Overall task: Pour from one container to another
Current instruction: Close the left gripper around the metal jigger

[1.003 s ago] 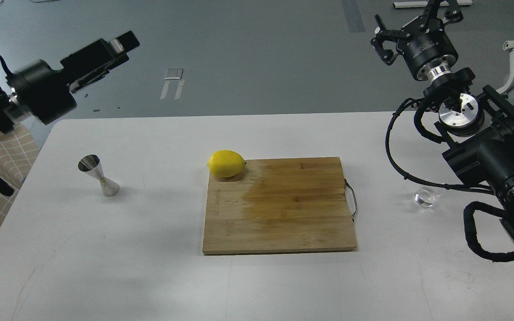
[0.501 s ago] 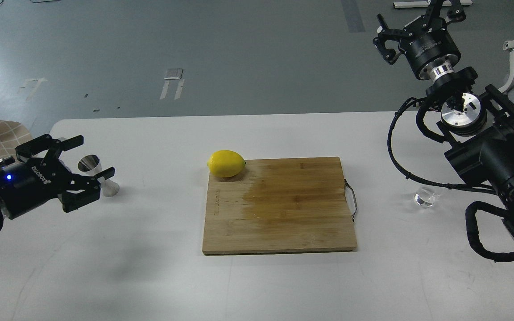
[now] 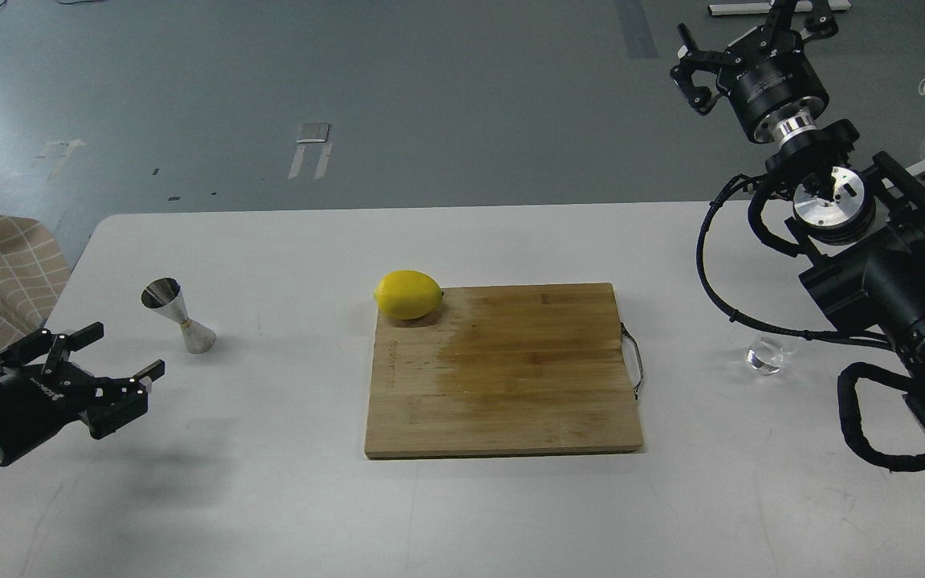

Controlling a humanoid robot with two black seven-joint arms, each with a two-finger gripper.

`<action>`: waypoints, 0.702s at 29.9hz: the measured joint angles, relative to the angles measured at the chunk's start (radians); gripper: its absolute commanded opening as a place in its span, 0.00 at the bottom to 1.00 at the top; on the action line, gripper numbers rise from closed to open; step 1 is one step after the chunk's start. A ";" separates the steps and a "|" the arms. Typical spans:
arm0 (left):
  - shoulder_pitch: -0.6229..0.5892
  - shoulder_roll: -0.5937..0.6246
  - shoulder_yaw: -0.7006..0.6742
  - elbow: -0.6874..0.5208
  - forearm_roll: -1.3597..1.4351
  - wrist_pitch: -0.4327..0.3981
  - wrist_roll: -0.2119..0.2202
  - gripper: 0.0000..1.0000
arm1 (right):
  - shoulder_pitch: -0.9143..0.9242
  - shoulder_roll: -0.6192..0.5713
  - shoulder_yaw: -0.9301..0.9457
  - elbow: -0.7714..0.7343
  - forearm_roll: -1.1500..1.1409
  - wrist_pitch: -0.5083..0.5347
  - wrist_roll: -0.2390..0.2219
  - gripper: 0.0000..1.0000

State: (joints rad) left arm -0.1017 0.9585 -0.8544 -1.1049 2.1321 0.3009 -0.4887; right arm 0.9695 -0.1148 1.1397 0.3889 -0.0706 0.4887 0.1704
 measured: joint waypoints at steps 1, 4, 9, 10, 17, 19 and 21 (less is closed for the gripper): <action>0.000 -0.014 0.000 0.012 -0.007 0.001 0.000 0.99 | 0.000 0.000 0.000 0.000 0.000 0.000 0.000 1.00; 0.000 -0.053 0.000 0.048 -0.034 0.002 0.000 0.99 | 0.002 0.000 0.000 0.000 0.000 0.000 0.000 1.00; -0.019 -0.116 -0.003 0.117 -0.059 0.003 0.000 0.99 | 0.003 0.001 0.000 0.000 0.000 0.000 0.000 1.00; -0.027 -0.126 -0.003 0.130 -0.060 0.004 0.000 0.99 | 0.003 0.001 0.000 0.000 0.000 0.000 0.000 1.00; -0.094 -0.208 0.000 0.237 -0.059 0.009 0.000 0.99 | 0.003 0.001 -0.001 0.000 0.000 0.000 0.000 1.00; -0.105 -0.225 0.000 0.252 -0.056 0.009 0.000 0.99 | 0.003 0.001 -0.001 0.000 0.000 0.000 0.000 1.00; -0.114 -0.243 0.001 0.270 -0.054 0.009 0.000 0.99 | 0.003 0.001 -0.001 0.000 0.000 0.000 0.000 1.00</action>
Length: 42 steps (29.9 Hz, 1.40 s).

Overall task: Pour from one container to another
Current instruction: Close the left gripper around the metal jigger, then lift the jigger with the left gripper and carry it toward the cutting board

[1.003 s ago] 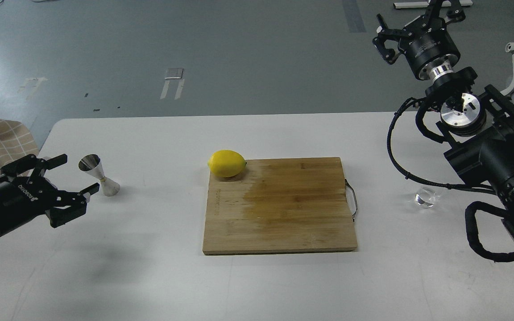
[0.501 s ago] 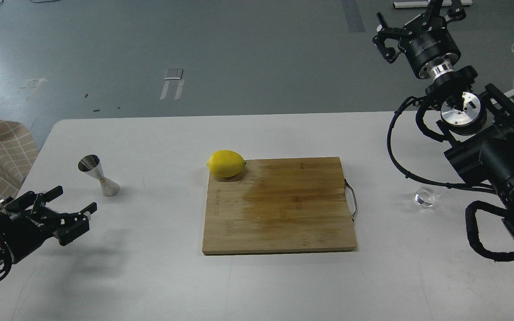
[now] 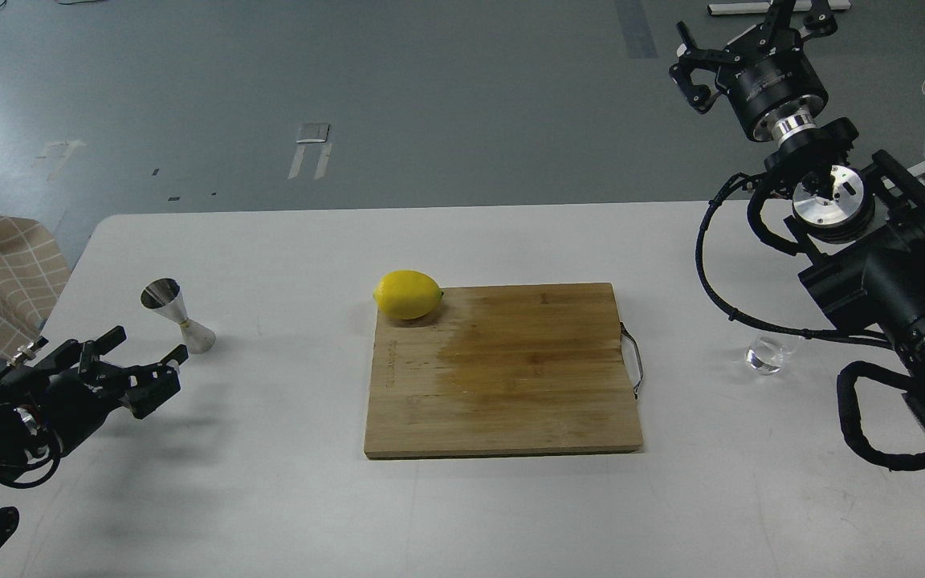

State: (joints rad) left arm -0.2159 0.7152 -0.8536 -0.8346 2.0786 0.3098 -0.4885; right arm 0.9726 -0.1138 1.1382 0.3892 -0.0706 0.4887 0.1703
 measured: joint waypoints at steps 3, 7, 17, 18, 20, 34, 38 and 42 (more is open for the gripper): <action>-0.015 -0.023 0.006 0.028 0.001 0.000 0.000 0.99 | 0.000 0.000 0.001 0.000 0.000 0.000 0.000 1.00; -0.057 -0.044 0.047 0.064 -0.007 0.006 0.000 0.99 | 0.000 0.000 0.001 0.000 0.000 0.000 0.000 1.00; -0.164 -0.104 0.136 0.193 -0.022 0.052 0.000 0.98 | 0.002 0.002 0.001 0.000 -0.001 0.000 0.001 1.00; -0.166 -0.105 0.142 0.198 -0.026 0.052 0.000 0.97 | 0.002 0.002 0.001 0.000 -0.001 0.000 0.001 1.00; -0.171 -0.111 0.154 0.210 -0.037 0.054 0.000 0.96 | 0.002 0.002 0.001 0.000 -0.002 0.000 0.002 1.00; -0.213 -0.167 0.200 0.335 -0.072 0.118 0.000 0.64 | 0.002 0.006 0.000 -0.001 -0.002 0.000 0.002 1.00; -0.215 -0.168 0.203 0.336 -0.072 0.118 0.000 0.44 | 0.002 0.005 0.000 -0.001 -0.002 0.000 0.002 1.00; -0.215 -0.168 0.203 0.336 -0.081 0.118 0.000 0.25 | 0.002 0.002 0.000 -0.001 -0.002 0.000 0.002 1.00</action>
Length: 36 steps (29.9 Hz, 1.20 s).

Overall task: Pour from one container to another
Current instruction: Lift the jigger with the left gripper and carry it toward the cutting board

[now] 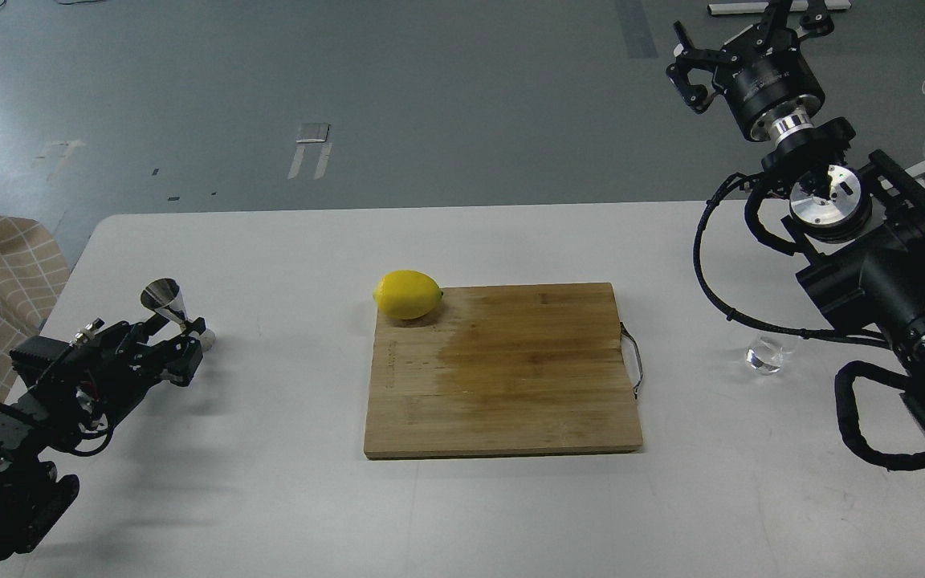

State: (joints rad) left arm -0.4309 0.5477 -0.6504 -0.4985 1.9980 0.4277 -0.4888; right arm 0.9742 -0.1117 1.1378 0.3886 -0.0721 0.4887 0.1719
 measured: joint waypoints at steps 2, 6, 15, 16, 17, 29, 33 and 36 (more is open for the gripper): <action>-0.001 0.000 0.000 0.001 -0.007 0.000 0.000 0.14 | 0.000 0.000 0.000 0.000 0.000 0.000 0.000 1.00; -0.003 0.000 0.000 0.004 -0.011 0.000 0.000 0.00 | 0.000 -0.001 0.000 0.000 0.000 0.000 0.000 1.00; -0.035 0.004 0.000 0.003 -0.012 0.003 0.000 0.00 | 0.001 -0.001 0.000 0.000 0.000 0.000 0.000 1.00; -0.044 0.006 0.000 0.002 -0.015 0.003 0.000 0.00 | 0.001 -0.002 0.000 0.000 0.000 0.000 0.000 1.00; -0.053 0.007 0.000 0.001 -0.016 0.003 0.000 0.00 | 0.001 -0.002 0.000 0.000 0.000 0.000 0.000 1.00; -0.171 0.016 0.037 -0.104 -0.024 -0.037 0.000 0.00 | 0.001 -0.009 0.000 0.000 -0.001 0.000 0.000 1.00; -0.223 0.025 0.043 -0.140 -0.023 -0.070 0.000 0.00 | 0.001 -0.009 0.000 -0.001 -0.002 0.000 0.000 1.00; -0.261 0.027 0.043 -0.164 -0.023 -0.095 0.000 0.00 | 0.001 -0.007 0.000 -0.002 -0.003 0.000 0.001 1.00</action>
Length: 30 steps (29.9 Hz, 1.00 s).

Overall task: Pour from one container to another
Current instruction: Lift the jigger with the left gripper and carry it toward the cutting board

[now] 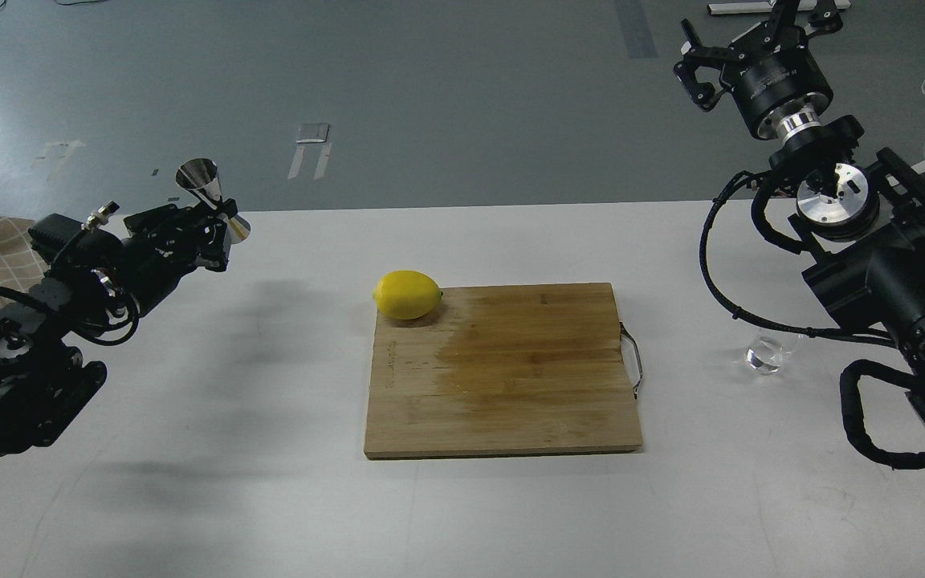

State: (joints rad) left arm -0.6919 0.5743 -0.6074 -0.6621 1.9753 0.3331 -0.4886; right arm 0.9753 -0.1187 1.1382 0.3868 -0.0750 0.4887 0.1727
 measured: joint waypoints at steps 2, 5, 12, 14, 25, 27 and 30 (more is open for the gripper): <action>-0.018 0.000 0.000 -0.013 0.000 -0.013 0.000 0.00 | 0.000 0.000 0.000 0.000 0.000 0.000 0.001 1.00; -0.040 -0.002 0.000 -0.039 0.000 -0.031 0.000 0.00 | 0.002 0.000 0.000 -0.001 0.000 0.000 0.002 1.00; -0.118 -0.005 0.013 -0.136 0.002 -0.111 0.000 0.00 | 0.006 -0.003 0.001 -0.002 0.000 0.000 0.002 1.00; -0.130 -0.003 0.015 -0.175 0.002 -0.133 0.000 0.00 | 0.013 -0.004 0.001 -0.002 0.000 0.000 0.002 1.00; -0.134 0.081 0.056 -0.427 0.005 -0.194 0.000 0.00 | 0.019 0.003 -0.002 -0.002 -0.001 0.000 0.002 1.00; -0.130 0.098 0.058 -0.474 0.005 -0.205 0.000 0.00 | 0.019 0.005 -0.002 -0.002 -0.002 0.000 0.002 1.00; -0.123 0.116 0.058 -0.526 0.005 -0.220 0.000 0.00 | 0.019 0.006 -0.002 -0.002 -0.002 0.000 0.002 1.00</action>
State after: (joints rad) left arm -0.8153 0.6907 -0.5492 -1.1879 1.9804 0.1129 -0.4886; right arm 0.9941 -0.1123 1.1366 0.3849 -0.0767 0.4887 0.1750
